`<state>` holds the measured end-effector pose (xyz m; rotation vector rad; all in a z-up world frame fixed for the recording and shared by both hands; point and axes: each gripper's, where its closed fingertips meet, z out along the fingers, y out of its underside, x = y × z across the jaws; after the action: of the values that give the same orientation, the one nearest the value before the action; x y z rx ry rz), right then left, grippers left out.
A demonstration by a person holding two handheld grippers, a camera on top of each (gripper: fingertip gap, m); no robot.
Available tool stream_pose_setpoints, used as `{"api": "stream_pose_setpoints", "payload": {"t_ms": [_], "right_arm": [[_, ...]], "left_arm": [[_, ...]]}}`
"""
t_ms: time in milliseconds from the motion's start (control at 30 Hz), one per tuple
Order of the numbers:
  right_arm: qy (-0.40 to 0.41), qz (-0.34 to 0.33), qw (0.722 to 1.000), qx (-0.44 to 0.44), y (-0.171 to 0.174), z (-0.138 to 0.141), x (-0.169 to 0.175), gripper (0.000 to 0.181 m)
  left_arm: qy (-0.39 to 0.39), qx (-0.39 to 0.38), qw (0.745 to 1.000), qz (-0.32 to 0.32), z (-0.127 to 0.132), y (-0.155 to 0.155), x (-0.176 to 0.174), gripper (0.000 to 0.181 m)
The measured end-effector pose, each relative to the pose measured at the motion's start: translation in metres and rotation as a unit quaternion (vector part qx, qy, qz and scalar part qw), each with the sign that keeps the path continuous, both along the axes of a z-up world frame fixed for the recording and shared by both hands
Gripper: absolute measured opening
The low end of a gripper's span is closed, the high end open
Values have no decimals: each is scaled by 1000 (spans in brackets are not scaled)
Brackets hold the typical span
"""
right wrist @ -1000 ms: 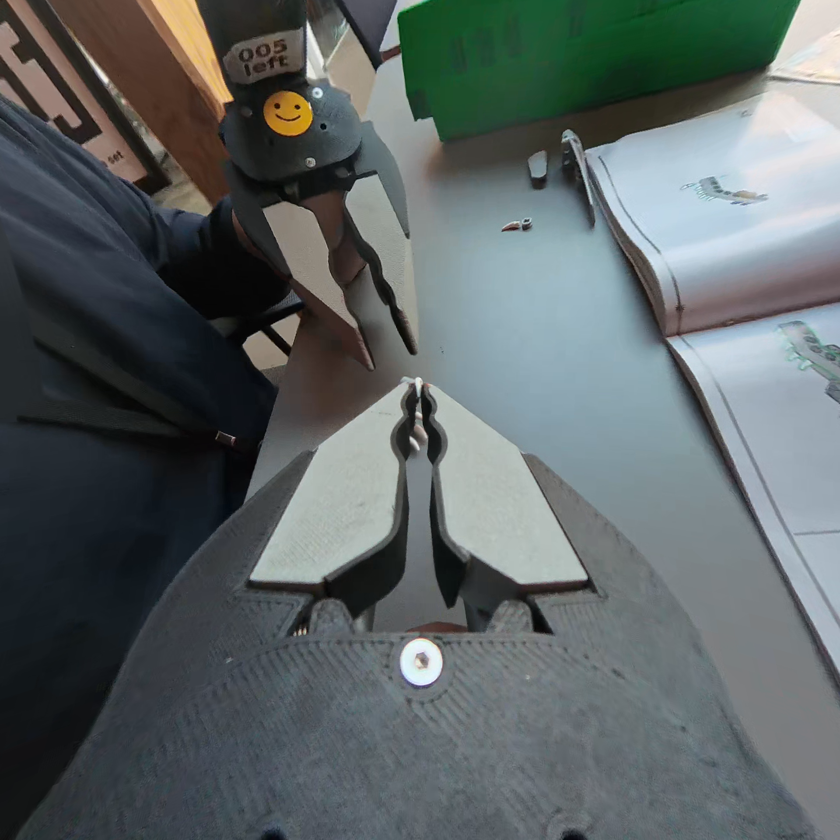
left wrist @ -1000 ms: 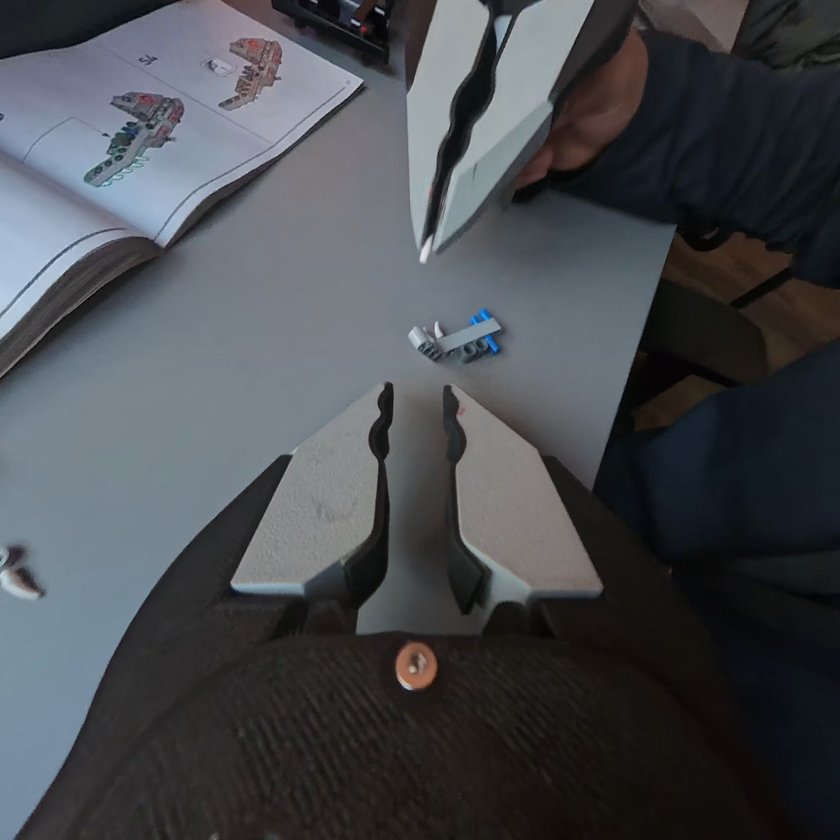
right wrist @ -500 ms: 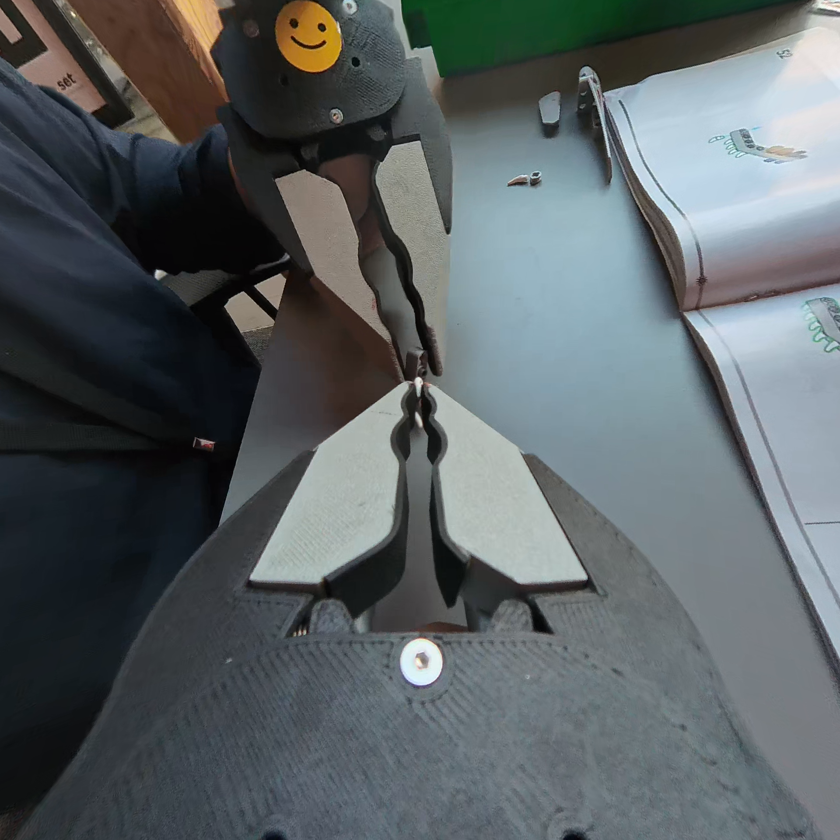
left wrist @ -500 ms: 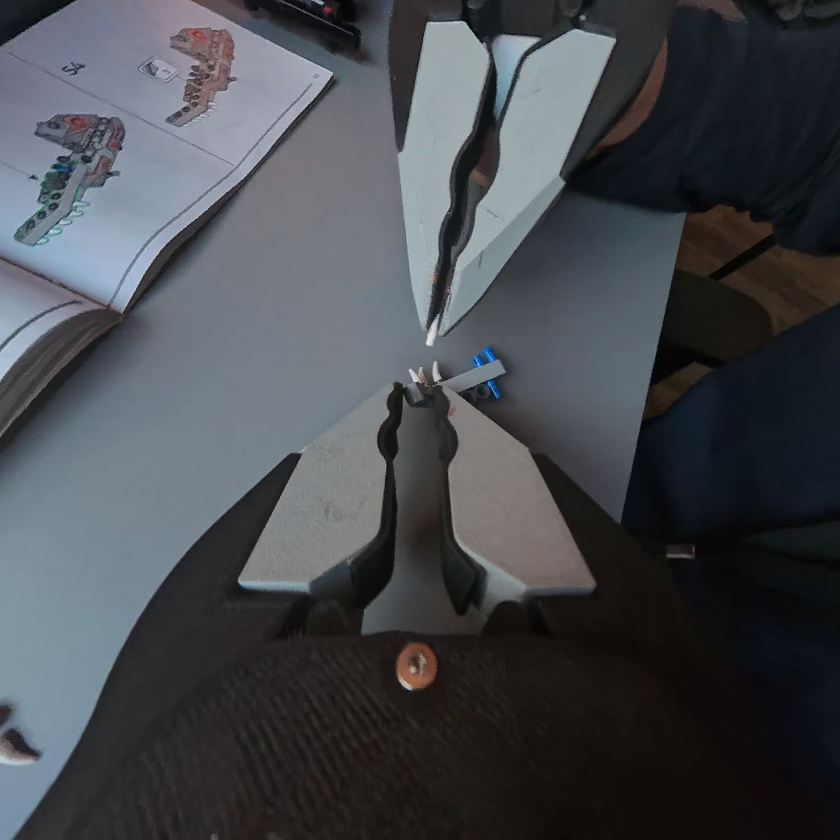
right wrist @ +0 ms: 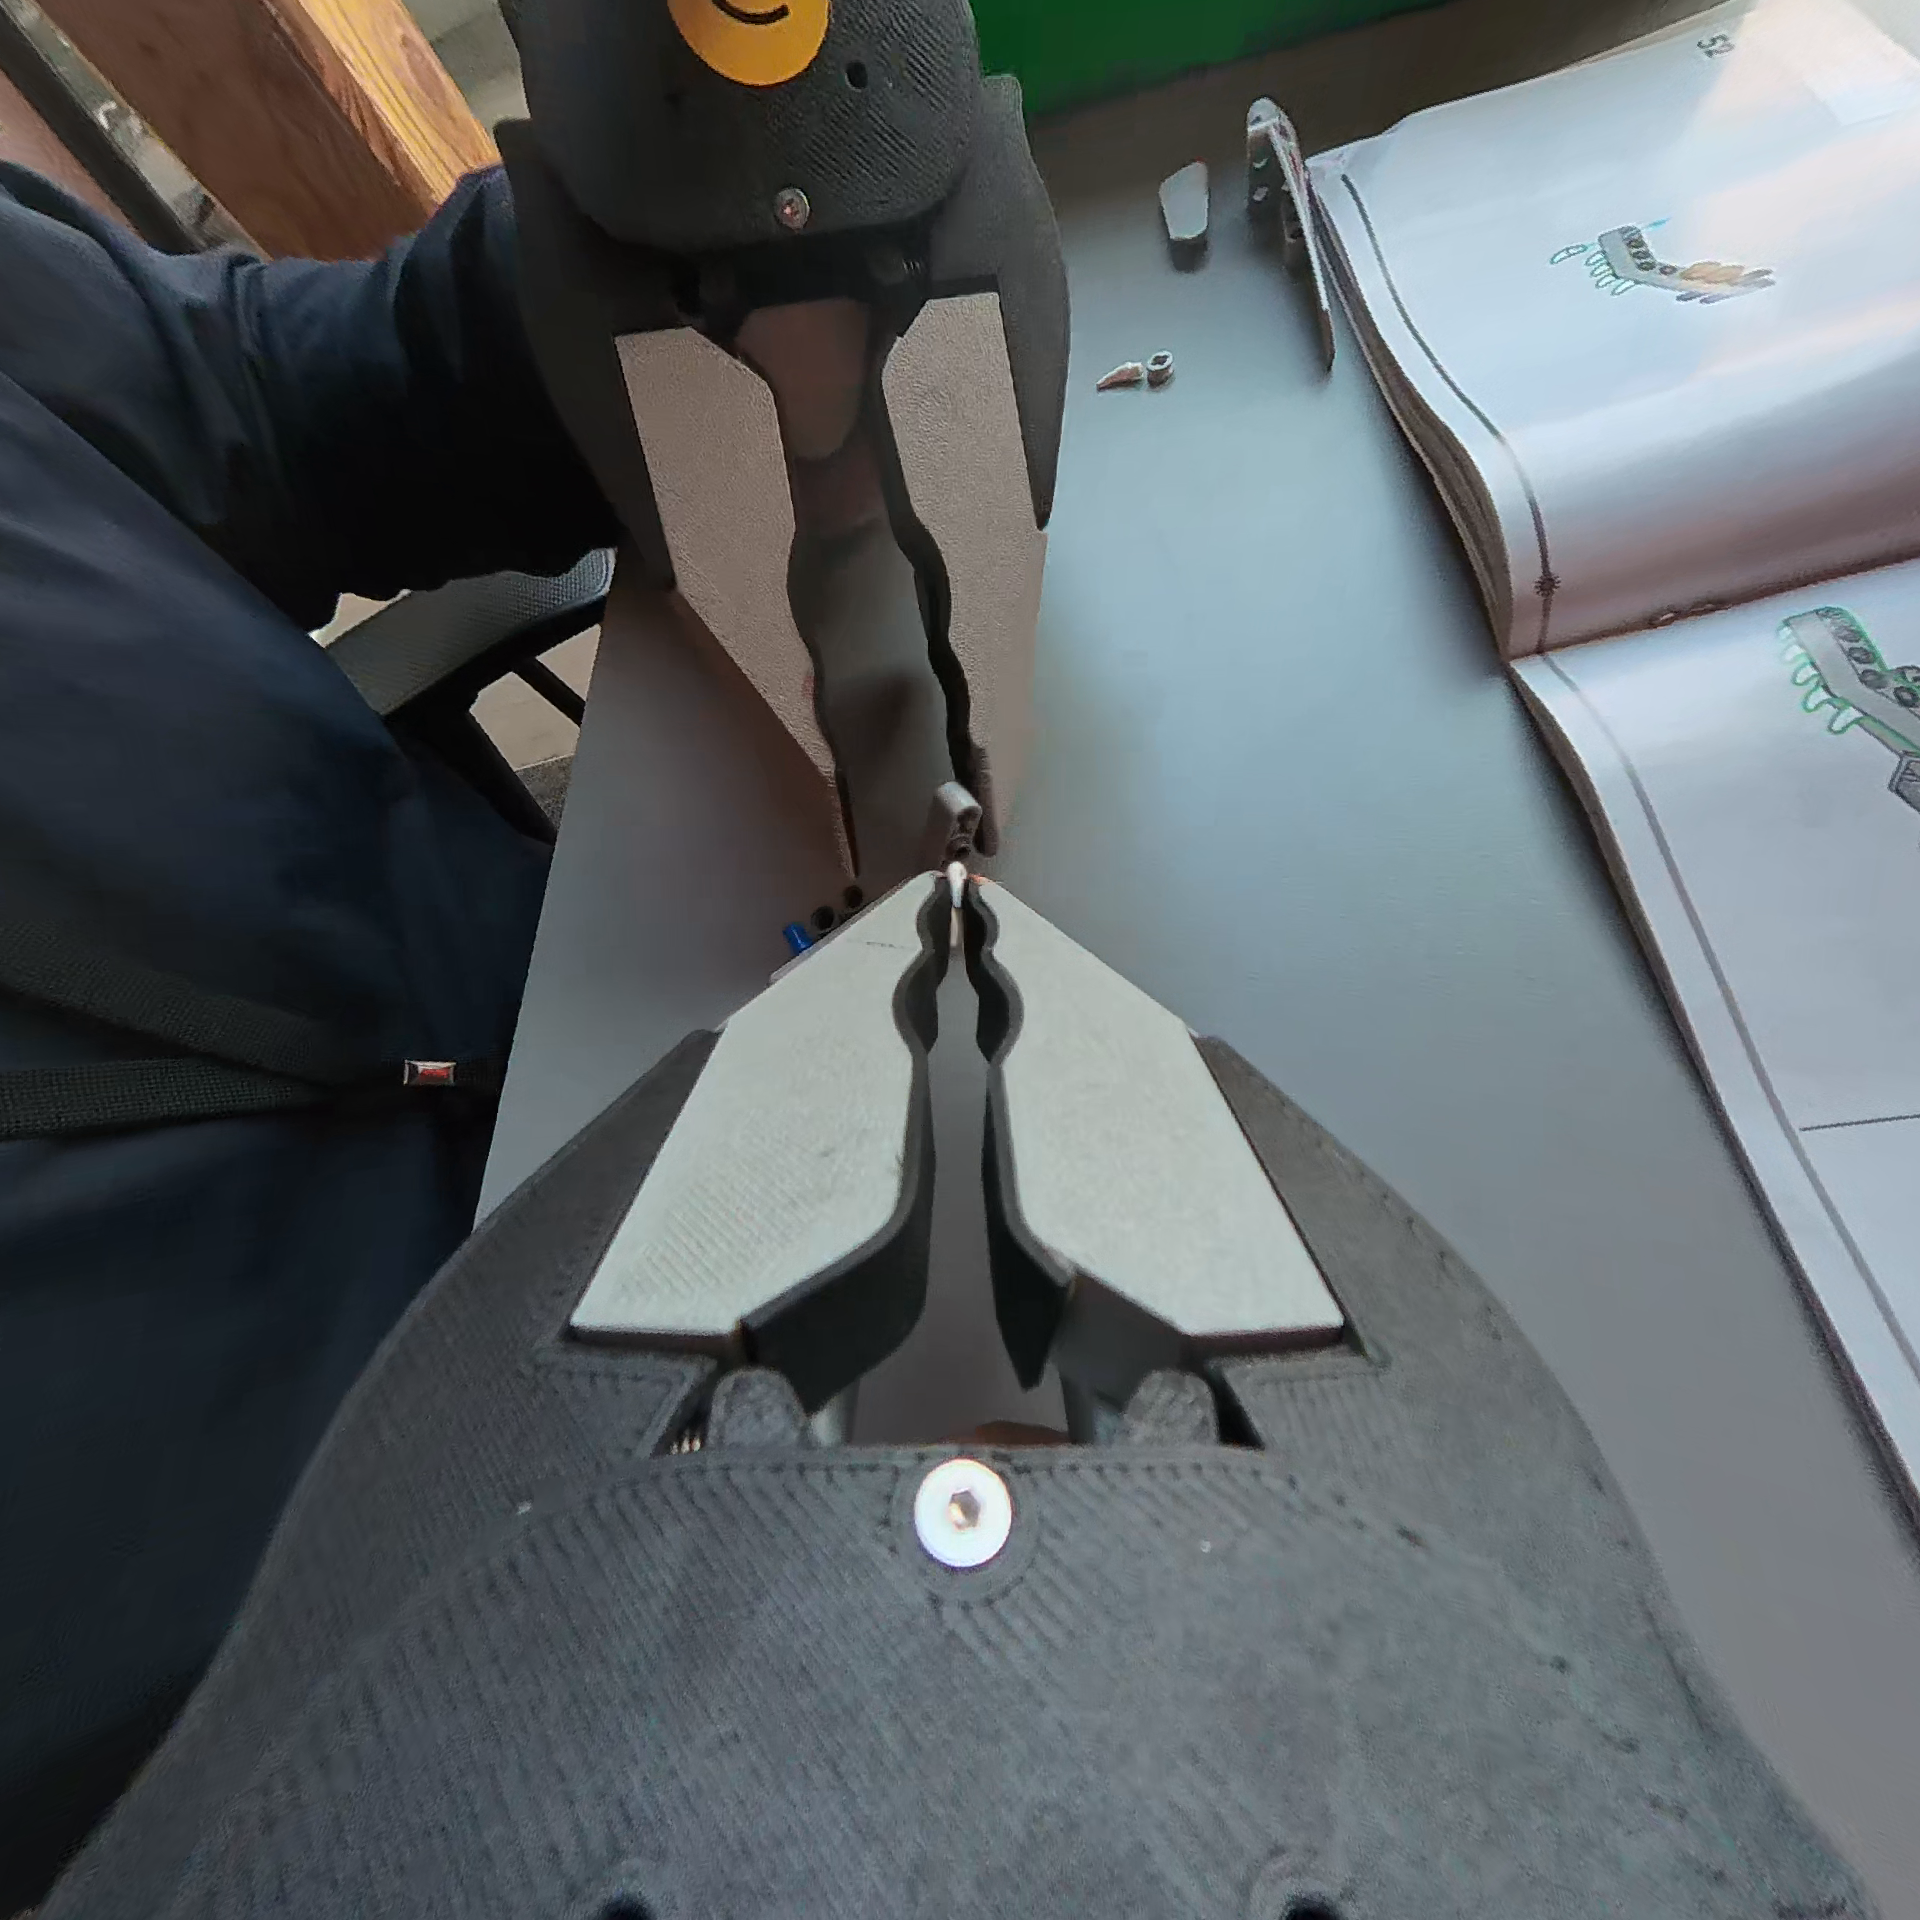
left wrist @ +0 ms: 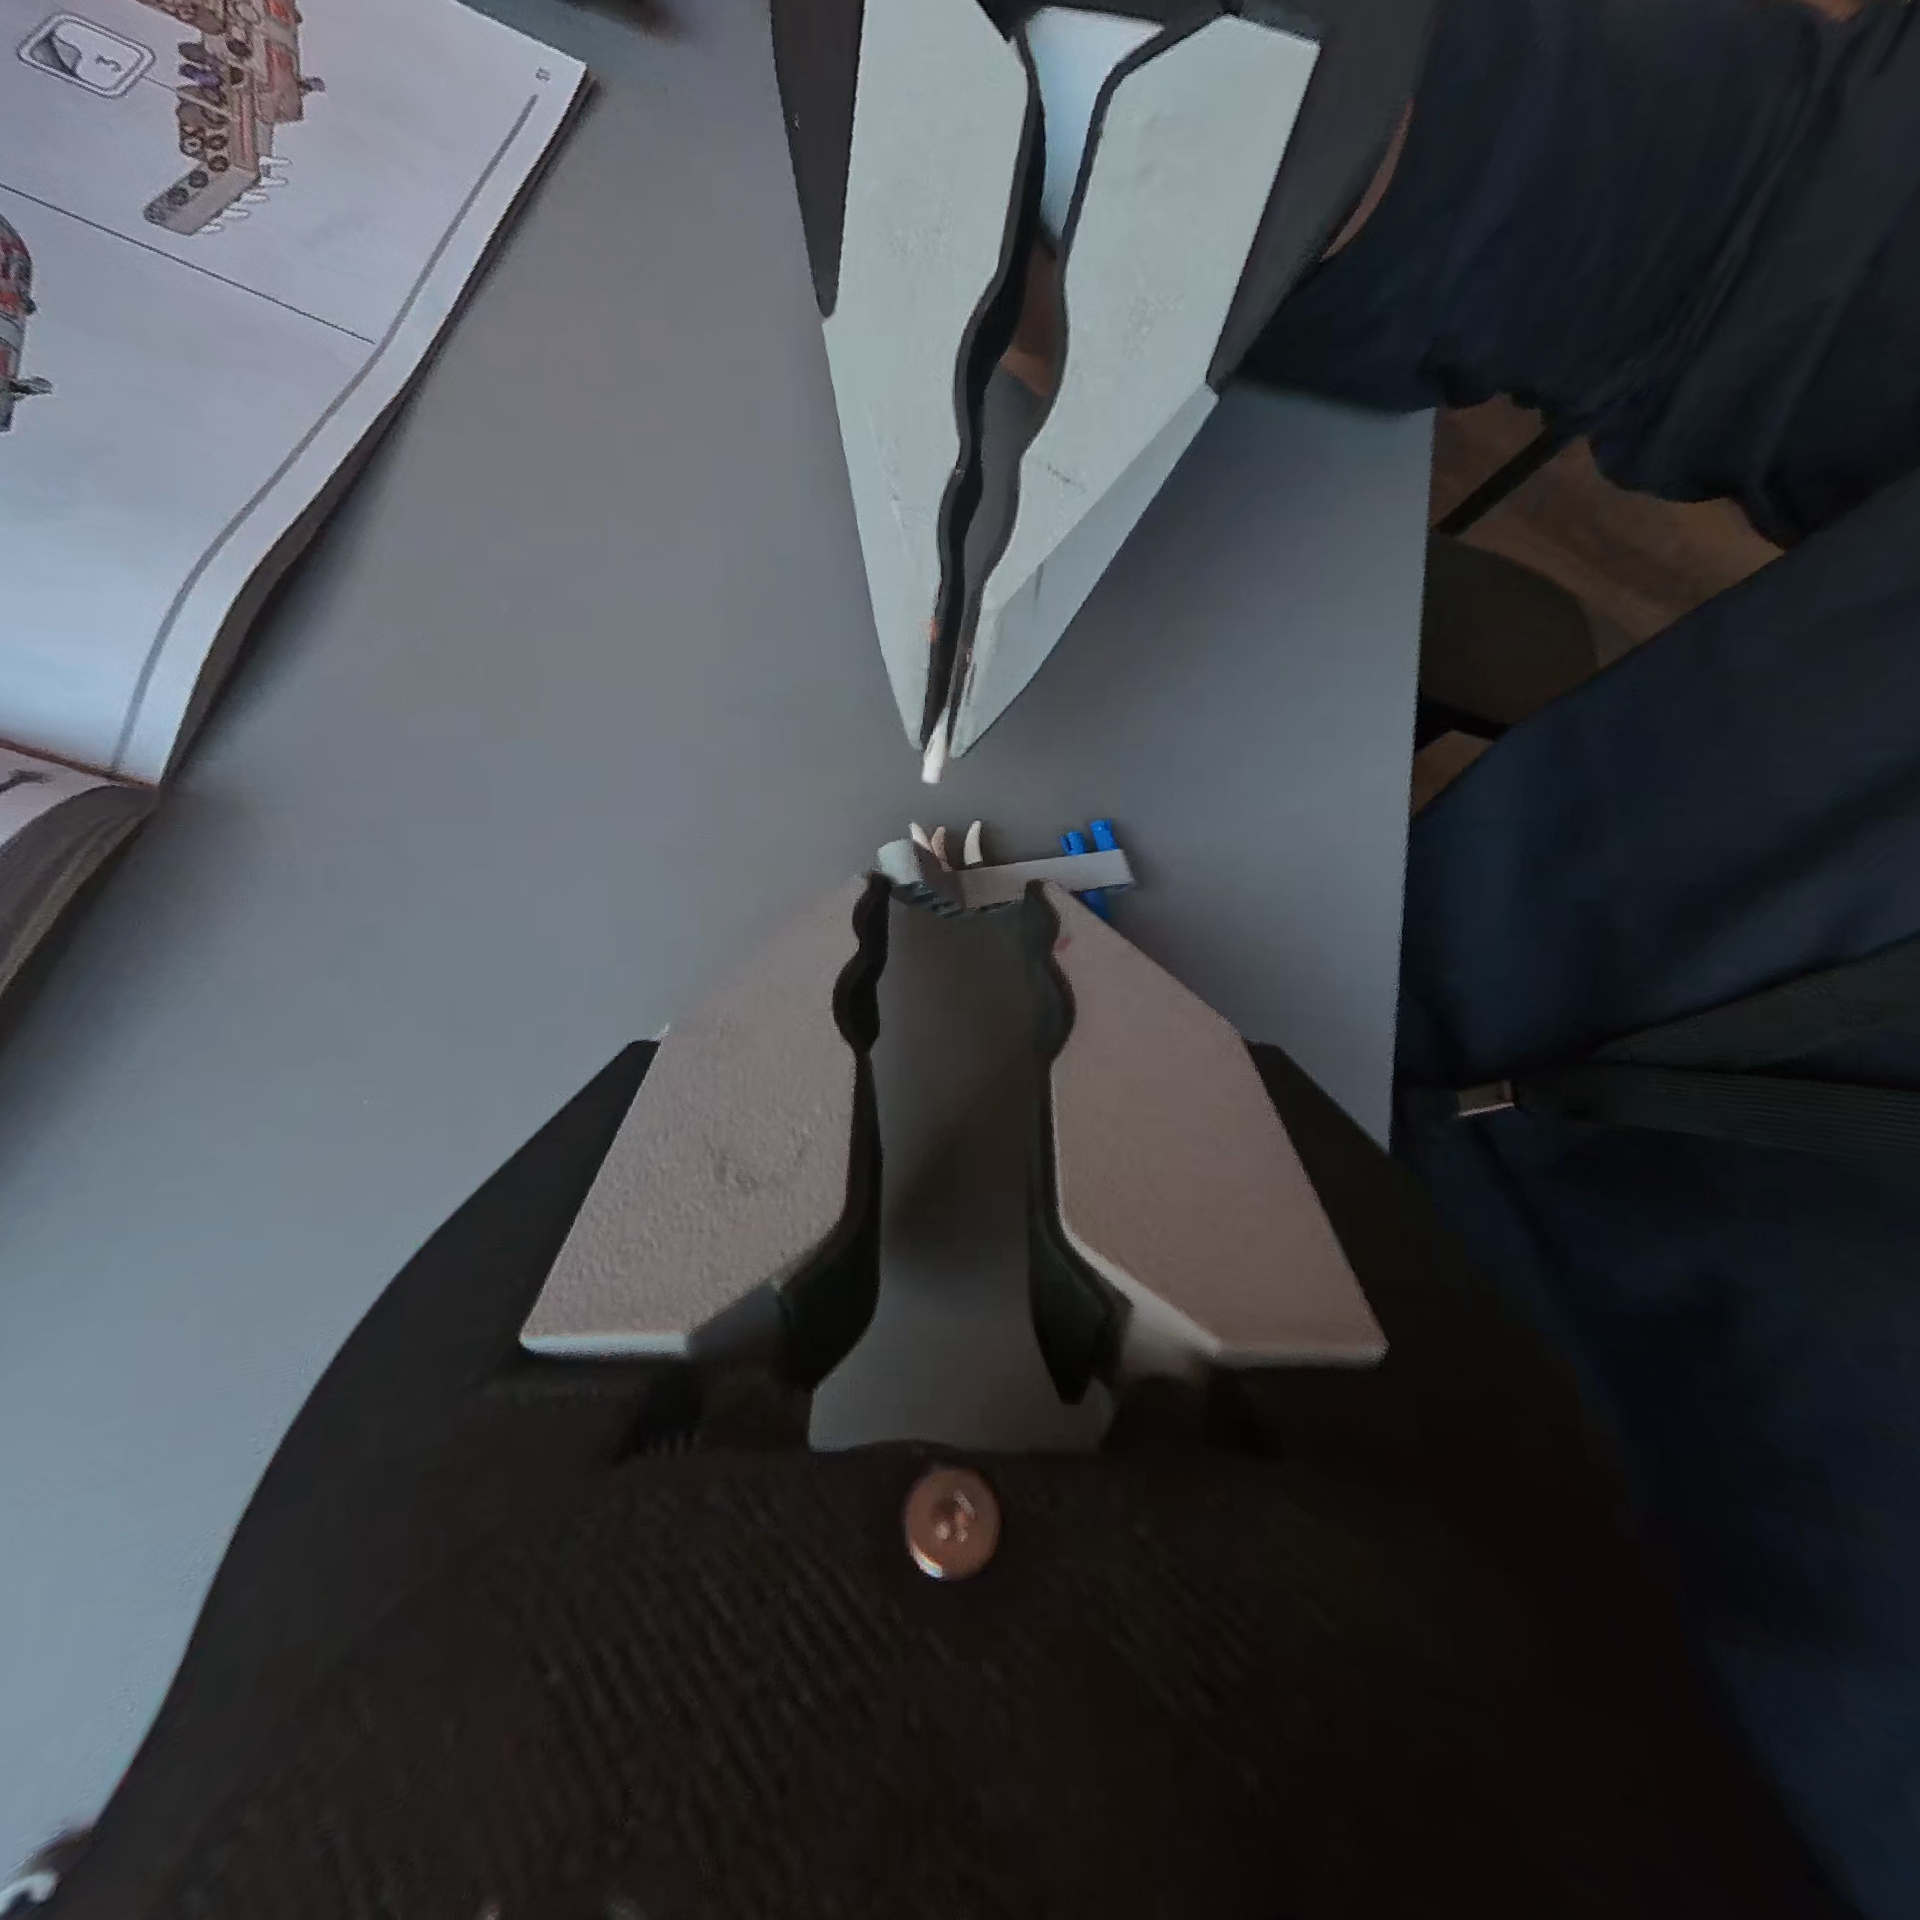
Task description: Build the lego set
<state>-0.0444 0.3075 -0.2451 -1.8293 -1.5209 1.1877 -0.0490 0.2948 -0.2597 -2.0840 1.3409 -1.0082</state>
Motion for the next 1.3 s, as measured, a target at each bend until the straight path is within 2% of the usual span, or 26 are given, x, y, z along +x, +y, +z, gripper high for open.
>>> {"api": "stream_pose_setpoints", "payload": {"t_ms": [167, 300, 433, 600, 767, 1133, 1300], "right_arm": [[2, 1, 1000, -6, 0, 0, 0, 0], [2, 2, 1000, -10, 0, 0, 0, 0], [13, 3, 1000, -18, -2, 4, -1, 0], [77, 27, 996, -34, -16, 25, -8, 0], [83, 32, 996, -8, -22, 31, -12, 0], [54, 30, 996, 60, -21, 22, -10, 0], [57, 32, 996, 55, -21, 22, -10, 0]], "left_arm": [[-8, -25, 999, 47, 2, 8, 0, 22], [-19, -42, 997, 56, 2, 9, 2, 7], [-41, -29, 998, 47, 6, 7, 3, 6], [-95, 55, 994, 14, 28, -2, 4, 4], [-104, 107, 989, 2, 34, -9, 3, 5], [-74, 90, 993, -8, 24, -11, 5, 5], [-93, 85, 992, -3, 29, -10, 4, 5]]}}
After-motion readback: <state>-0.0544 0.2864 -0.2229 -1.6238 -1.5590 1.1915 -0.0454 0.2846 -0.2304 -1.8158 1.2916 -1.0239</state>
